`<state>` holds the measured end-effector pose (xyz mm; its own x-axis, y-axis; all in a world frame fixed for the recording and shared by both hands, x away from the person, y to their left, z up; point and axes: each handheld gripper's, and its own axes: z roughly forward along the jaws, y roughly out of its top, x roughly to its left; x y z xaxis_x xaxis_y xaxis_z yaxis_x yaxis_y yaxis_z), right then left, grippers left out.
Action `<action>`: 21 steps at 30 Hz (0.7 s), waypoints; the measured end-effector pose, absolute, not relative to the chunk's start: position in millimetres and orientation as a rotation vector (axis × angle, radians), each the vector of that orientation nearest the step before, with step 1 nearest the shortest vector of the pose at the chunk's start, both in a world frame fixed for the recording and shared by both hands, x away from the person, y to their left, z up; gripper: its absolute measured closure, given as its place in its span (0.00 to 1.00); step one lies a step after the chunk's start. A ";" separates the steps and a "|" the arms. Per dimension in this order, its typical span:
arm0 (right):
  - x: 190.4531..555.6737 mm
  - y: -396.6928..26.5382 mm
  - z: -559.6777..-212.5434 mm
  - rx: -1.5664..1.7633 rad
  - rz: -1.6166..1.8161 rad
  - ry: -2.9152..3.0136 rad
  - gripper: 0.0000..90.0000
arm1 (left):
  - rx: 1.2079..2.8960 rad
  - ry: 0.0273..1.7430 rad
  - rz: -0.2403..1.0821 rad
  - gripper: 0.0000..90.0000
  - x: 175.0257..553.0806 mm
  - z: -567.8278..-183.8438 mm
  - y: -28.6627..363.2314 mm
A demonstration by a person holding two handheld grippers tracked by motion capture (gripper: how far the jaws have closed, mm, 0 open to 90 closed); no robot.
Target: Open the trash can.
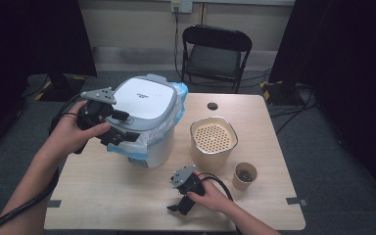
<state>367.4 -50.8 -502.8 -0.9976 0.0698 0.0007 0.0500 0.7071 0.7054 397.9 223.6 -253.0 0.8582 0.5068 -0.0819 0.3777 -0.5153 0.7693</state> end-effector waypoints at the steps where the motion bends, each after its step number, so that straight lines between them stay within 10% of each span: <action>1: 367.4 -50.8 -502.8 0.101 1.188 2.878 0.00 | 2.163 0.649 0.185 0.18 398.3 -253.3 224.3; 21: 367.5 -50.6 -503.0 0.100 1.191 2.874 0.00 | 2.181 0.621 0.232 0.19 393.3 -254.2 224.9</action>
